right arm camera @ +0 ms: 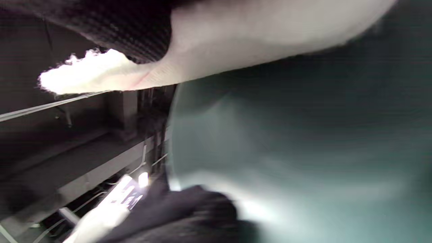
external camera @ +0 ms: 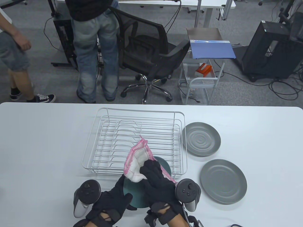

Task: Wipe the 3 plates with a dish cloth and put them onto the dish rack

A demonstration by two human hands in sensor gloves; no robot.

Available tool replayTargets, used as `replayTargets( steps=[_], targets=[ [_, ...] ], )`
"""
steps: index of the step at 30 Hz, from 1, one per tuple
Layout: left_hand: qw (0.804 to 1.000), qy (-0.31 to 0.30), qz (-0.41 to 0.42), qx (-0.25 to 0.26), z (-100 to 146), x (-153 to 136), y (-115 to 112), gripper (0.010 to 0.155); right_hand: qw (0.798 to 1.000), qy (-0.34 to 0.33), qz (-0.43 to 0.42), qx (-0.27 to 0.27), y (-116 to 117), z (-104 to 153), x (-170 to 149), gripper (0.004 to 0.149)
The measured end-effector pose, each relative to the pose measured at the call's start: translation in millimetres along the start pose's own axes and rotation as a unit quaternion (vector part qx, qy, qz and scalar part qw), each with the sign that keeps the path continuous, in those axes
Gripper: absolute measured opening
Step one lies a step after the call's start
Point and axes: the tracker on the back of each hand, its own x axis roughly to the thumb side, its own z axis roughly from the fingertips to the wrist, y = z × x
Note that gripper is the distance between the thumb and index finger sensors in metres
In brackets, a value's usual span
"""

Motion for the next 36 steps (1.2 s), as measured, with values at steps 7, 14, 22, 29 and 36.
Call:
replayTargets(
  steps=[7, 14, 22, 29, 36],
  targets=[
    [0.995, 0.006, -0.010, 0.100, 5.7, 2.5, 33.2, 0.061, 0.984, -0.038, -0.152, -0.082, -28.9, 5.1, 17.9, 0.051],
    [0.963, 0.041, -0.073, 0.257, 2.7, 21.2, 102.5, 0.055, 0.970, -0.030, -0.191, -0.144, -62.3, 9.5, 11.5, 0.052],
    [0.914, 0.111, -0.243, 0.306, -45.2, 34.5, 150.2, 0.048, 0.967, 0.000, -0.209, -0.145, -64.8, 7.6, -5.3, 0.052],
    [0.893, 0.163, -0.325, 0.266, -91.1, 27.3, 162.6, 0.046, 0.972, 0.020, -0.199, -0.126, -59.1, 5.3, -14.1, 0.052],
    [0.884, 0.204, -0.364, 0.211, -121.2, 16.8, 158.9, 0.045, 0.975, 0.031, -0.187, -0.116, -55.8, 4.6, -18.1, 0.052]
  ],
)
